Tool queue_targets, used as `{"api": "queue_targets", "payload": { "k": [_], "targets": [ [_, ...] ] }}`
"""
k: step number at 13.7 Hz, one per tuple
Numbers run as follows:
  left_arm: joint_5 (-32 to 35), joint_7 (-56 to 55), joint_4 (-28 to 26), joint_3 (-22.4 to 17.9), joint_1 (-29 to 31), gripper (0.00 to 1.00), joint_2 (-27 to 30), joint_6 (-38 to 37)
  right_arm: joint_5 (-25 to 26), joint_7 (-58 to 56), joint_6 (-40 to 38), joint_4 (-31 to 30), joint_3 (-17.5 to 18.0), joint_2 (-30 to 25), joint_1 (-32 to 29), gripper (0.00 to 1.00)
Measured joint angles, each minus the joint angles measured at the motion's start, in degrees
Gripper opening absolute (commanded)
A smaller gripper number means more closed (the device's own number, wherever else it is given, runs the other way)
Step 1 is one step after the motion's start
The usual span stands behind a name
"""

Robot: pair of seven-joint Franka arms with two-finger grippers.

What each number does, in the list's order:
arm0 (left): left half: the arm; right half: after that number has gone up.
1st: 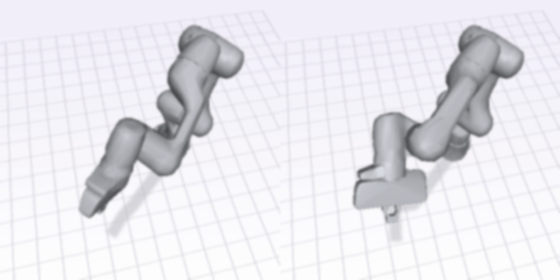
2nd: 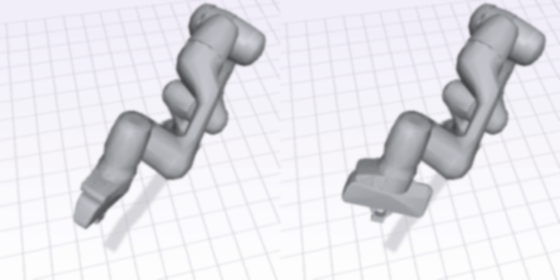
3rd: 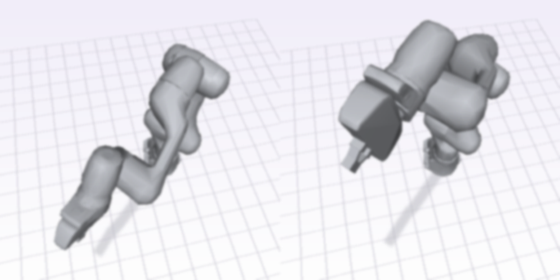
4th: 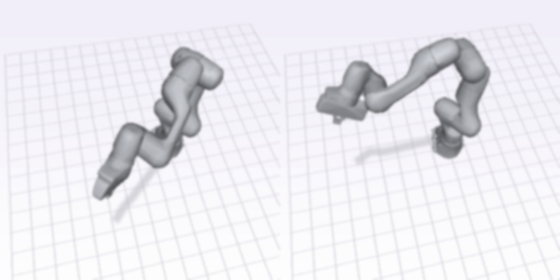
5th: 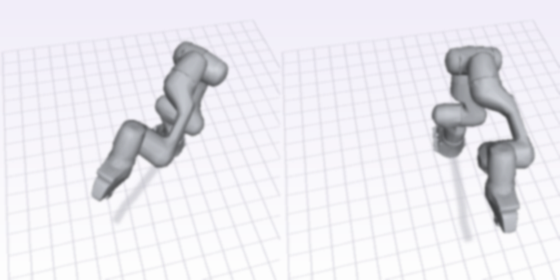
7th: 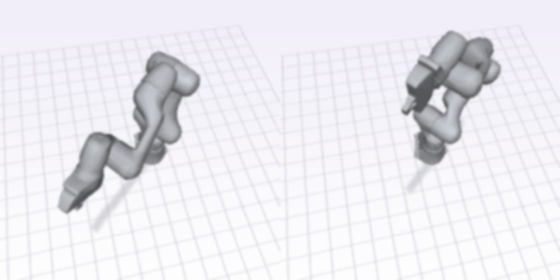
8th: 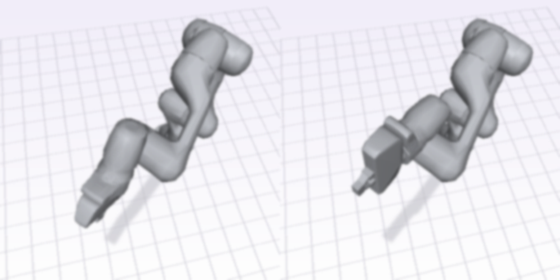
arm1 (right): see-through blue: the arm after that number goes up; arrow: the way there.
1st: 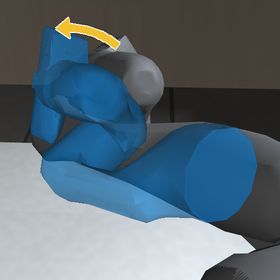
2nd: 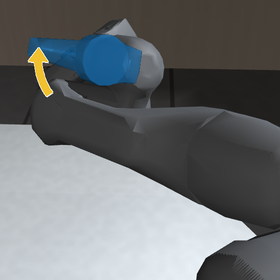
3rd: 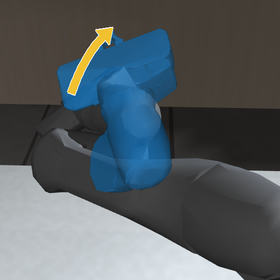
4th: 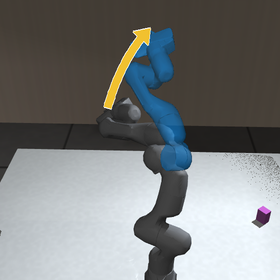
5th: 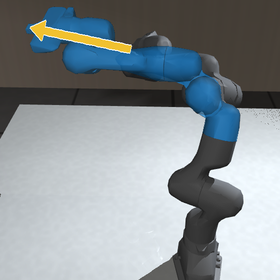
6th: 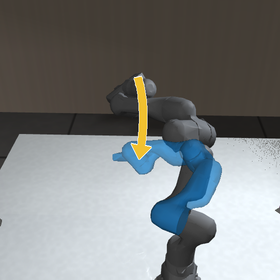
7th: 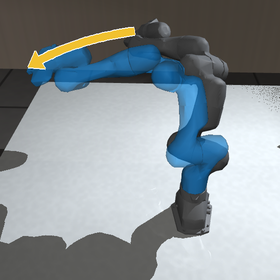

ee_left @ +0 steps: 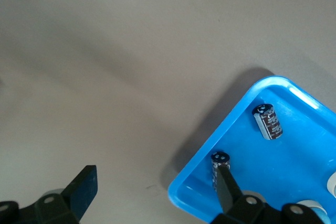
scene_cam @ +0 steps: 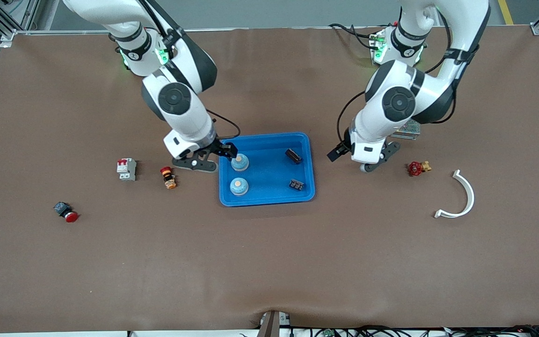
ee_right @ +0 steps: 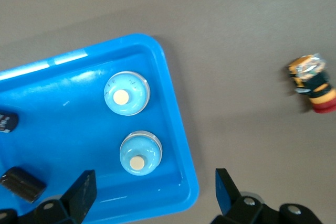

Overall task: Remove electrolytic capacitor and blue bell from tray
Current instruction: 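Grasp the blue bell with the right gripper while the left gripper grasps the capacitor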

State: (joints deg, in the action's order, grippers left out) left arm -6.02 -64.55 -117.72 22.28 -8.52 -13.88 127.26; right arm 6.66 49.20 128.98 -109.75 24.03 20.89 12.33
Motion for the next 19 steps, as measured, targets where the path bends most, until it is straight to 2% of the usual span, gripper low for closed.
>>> {"api": "queue_targets", "payload": {
  "k": [5, 10, 12, 16, 19],
  "targets": [
    [0.0, -9.72, -1.37, 0.01, -5.45, 0.77, -5.61, 11.33, 4.84, 4.65, 5.24, 1.06, -0.03, 6.42, 2.12, 1.0],
    [2.91, -20.06, -0.91, -0.04, -9.27, 0.68, -11.57, 20.2, 8.24, 8.08, 5.86, 1.94, -0.03, 10.21, 4.39, 1.0],
    [6.43, -24.25, 0.43, -0.05, -9.77, 0.67, -13.42, 20.9, 9.73, 9.7, 6.65, 1.95, -0.04, 11.68, 5.15, 1.0],
    [10.88, -29.94, 3.53, -0.06, -11.32, 0.59, -17.13, 20.92, 14.77, 15.6, 8.91, 1.98, -0.05, 14.44, 6.67, 1.0],
    [14.34, -33.67, 5.28, -0.12, -12.87, 0.5, -19.84, 20.92, 14.99, 15.78, 9.2, 2.19, -0.06, 14.98, 6.8, 1.0]
  ]
}}
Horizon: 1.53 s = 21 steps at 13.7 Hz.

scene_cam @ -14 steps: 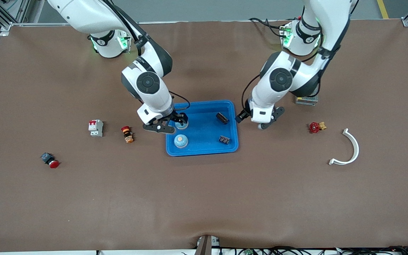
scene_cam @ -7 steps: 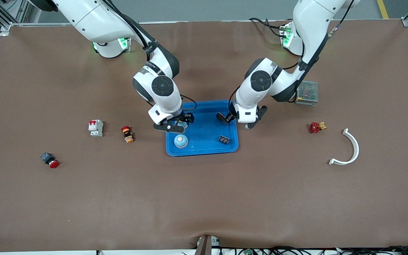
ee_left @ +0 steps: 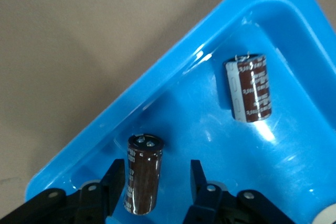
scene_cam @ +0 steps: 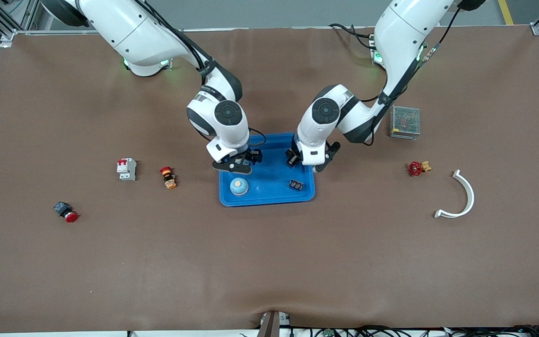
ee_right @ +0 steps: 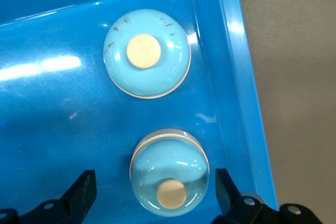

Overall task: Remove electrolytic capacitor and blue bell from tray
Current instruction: 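Grasp the blue bell with the right gripper while the left gripper grasps the capacitor, then carry the bell toward the red button while the left gripper carries the capacitor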

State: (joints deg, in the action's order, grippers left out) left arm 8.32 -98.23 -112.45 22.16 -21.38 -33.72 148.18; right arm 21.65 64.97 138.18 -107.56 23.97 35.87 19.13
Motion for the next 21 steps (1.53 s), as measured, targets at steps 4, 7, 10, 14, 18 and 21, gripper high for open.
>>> {"api": "queue_targets", "payload": {
  "k": [4, 7, 10, 14, 18, 21],
  "targets": [
    [2.21, -1.33, 0.19, -0.06, -0.19, 0.31, -1.66, 0.0, 1.06, 0.12, 0.07, 0.08, -0.12, 0.34, 0.0, 0.77],
    [2.58, -1.34, 0.28, -0.06, -0.39, 0.02, -2.11, 0.0, 1.2, 0.45, 0.29, 0.08, -0.47, 0.66, 0.01, 0.0],
    [2.67, -1.36, 0.67, -0.06, -0.65, 0.0, -2.11, 0.0, 1.23, 1.88, 0.4, 0.23, -0.52, 0.66, 0.01, 0.0],
    [3.18, -1.36, 3.85, -0.24, -0.64, 0.0, -1.17, -4.17, 1.23, 3.05, 0.07, 1.47, -0.75, 0.57, -0.09, 0.0],
    [5.37, -1.33, 8.54, -0.55, 0.3, 0.0, 2.81, -13.99, 1.23, 2.37, -5.25, 4.84, 0.35, 0.1, -2.29, 0.0],
    [5.77, 4.38, 8.69, -0.61, 3.49, 0.0, 7.42, -22.46, 1.23, -2.79, -10.32, 7.48, 5.45, -0.04, -9.47, 0.0]
  ]
}}
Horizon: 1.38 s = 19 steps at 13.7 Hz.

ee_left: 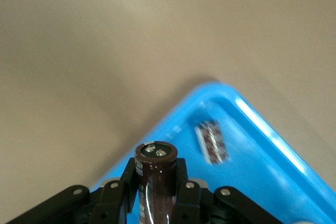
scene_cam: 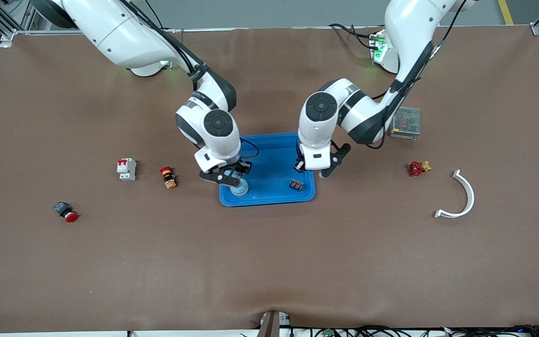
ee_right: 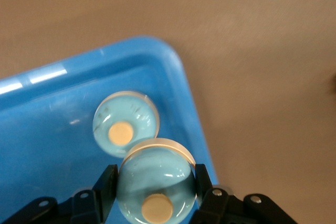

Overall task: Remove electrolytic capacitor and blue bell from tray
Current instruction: 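Carry the bell toward the red button while the left gripper carries the capacitor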

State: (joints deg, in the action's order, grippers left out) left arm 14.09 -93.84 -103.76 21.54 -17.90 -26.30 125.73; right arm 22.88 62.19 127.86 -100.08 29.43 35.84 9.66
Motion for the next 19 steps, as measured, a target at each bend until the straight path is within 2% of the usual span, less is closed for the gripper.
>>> {"api": "queue_targets", "payload": {
  "k": [2, 5, 8, 11, 15, 19],
  "targets": [
    [0.0, 5.92, -0.23, 0.0, 3.5, 0.0, 2.48, -4.8, 0.0, -5.88, -2.15, 0.87, 2.73, -0.21, -6.08, 0.0],
    [-0.2, 16.52, -1.77, 0.18, 9.09, 0.0, 5.45, -8.51, 0.0, -16.89, -2.87, 1.07, 3.33, -0.35, -14.24, 0.0],
    [-0.28, 25.87, -6.5, 0.46, 14.63, 0.0, 8.09, -9.84, 0.0, -26.04, -3.89, 1.05, 3.37, -0.34, -21.13, 0.0],
    [-0.29, 35.12, -12.46, 0.56, 20.69, 0.0, 9.77, -9.68, 0.0, -29.88, -4.92, 0.65, 3.41, -0.32, -24.53, 0.0],
    [0.52, 41.07, -18.93, 0.59, 25.3, 0.0, 10.08, -4.25, 0.01, -36.02, -0.87, -2.58, 3.37, -0.31, -28.95, 0.0],
    [6.36, 41.14, -25.7, 0.59, 28.96, 0.0, 10.05, 4.12, 0.07, -41.94, 6.72, -8.09, 3.37, 0.08, -34.79, 0.0]
  ]
}}
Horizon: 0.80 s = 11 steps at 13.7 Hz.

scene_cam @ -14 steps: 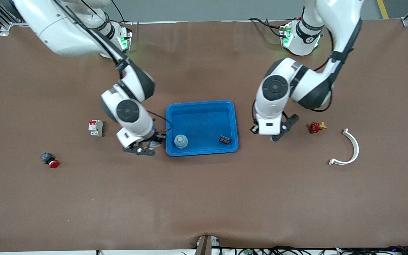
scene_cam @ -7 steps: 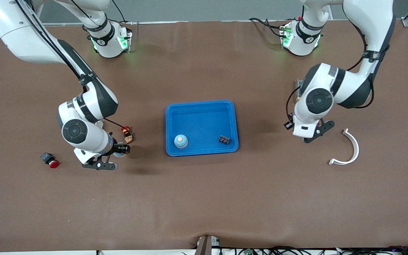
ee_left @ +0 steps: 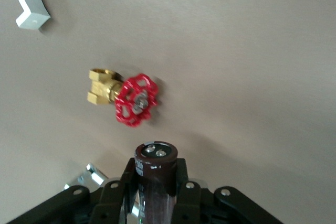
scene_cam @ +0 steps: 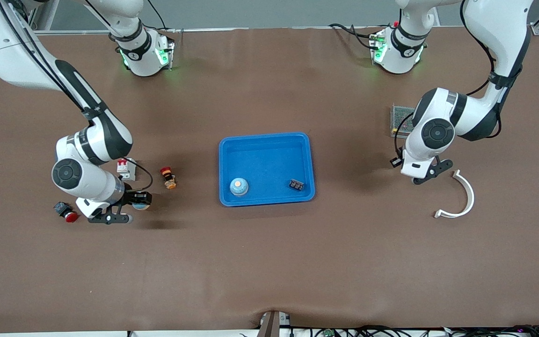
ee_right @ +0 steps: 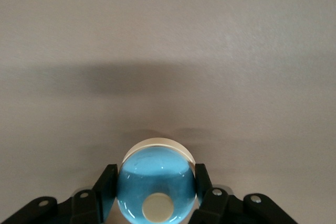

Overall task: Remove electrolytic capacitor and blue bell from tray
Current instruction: 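Carry the bell toward the red button while the left gripper carries the capacitor, then lower and release the bell while the left gripper releases the capacitor by the valve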

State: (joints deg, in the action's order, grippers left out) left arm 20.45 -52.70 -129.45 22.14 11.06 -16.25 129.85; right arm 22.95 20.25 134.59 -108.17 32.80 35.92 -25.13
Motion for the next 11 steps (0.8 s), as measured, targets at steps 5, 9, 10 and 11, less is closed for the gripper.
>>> {"api": "queue_targets", "payload": {
  "k": [5, 9, 10, 11],
  "targets": [
    [1.85, 0.01, -4.38, 0.2, 4.49, 0.0, -1.14, 6.36, 1.0, -0.21, 3.6, -2.32, 0.36, 0.03, 0.17, 0.0],
    [1.85, -0.58, -4.42, 1.78, 4.28, 0.0, -2.61, 6.72, 3.2, -0.15, 4.42, -2.22, -0.08, 0.04, -0.04, 0.0],
    [1.85, -0.6, -4.44, 1.78, 4.24, 0.0, -3.24, 7.27, 3.23, -0.15, 4.49, -1.97, -0.21, 0.04, -0.02, 0.0],
    [1.85, -0.6, -4.45, 1.77, 4.27, 0.0, -4.05, 7.96, 3.26, -0.15, 4.53, -1.63, -0.45, 0.04, 0.02, 0.0]
  ]
}}
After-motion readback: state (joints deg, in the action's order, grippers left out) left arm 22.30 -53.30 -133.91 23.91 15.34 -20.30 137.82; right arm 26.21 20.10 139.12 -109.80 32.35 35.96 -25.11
